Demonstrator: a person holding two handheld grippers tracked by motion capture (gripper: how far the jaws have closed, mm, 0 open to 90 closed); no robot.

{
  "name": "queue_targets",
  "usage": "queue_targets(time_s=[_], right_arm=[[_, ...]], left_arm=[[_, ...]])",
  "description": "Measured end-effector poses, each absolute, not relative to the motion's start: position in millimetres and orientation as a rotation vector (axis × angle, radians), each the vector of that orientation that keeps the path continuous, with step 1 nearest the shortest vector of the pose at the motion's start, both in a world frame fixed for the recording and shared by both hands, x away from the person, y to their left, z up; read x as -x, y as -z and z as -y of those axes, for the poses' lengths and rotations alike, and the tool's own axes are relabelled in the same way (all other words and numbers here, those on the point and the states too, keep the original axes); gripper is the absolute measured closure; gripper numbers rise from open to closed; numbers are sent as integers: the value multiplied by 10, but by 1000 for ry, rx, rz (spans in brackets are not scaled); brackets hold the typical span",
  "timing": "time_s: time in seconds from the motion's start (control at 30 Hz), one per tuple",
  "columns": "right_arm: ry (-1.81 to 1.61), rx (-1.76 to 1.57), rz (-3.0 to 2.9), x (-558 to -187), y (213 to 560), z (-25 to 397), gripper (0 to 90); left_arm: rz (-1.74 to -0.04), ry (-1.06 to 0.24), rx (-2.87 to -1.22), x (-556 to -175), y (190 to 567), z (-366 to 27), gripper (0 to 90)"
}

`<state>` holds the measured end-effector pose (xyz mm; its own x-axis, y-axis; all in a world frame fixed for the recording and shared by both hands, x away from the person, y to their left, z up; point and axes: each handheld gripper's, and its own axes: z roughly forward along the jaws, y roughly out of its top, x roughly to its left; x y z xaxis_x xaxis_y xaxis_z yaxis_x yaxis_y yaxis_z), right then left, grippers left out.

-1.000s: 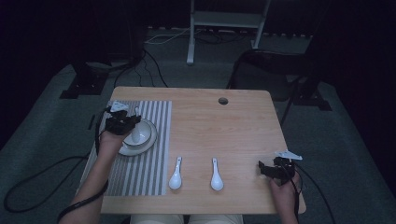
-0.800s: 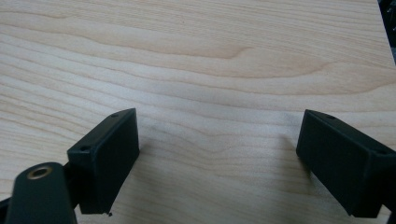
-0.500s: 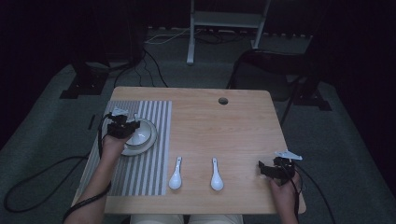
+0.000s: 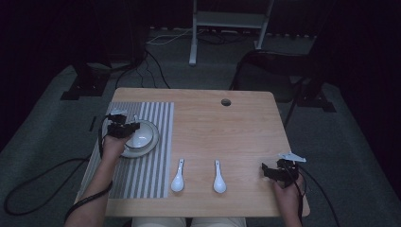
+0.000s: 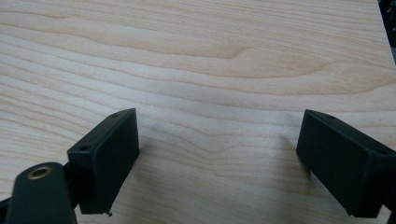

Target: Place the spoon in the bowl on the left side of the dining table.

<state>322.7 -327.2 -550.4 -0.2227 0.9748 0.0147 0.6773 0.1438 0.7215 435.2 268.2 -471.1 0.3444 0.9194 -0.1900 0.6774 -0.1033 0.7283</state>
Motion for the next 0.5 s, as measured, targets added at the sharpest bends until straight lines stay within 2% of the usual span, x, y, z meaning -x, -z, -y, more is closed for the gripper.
queue_targets(time_s=[0.4,0.5], right_arm=[[-851,-1577,-1964,-3227,5504,3272,125],[-851,-1576,-1964,-3227,5504,3272,125]], left_arm=[[-1435,-402,-1936,-4444,4791,-2595,833],[-1445,-414,-1944,-4452,4790,-2566,802]])
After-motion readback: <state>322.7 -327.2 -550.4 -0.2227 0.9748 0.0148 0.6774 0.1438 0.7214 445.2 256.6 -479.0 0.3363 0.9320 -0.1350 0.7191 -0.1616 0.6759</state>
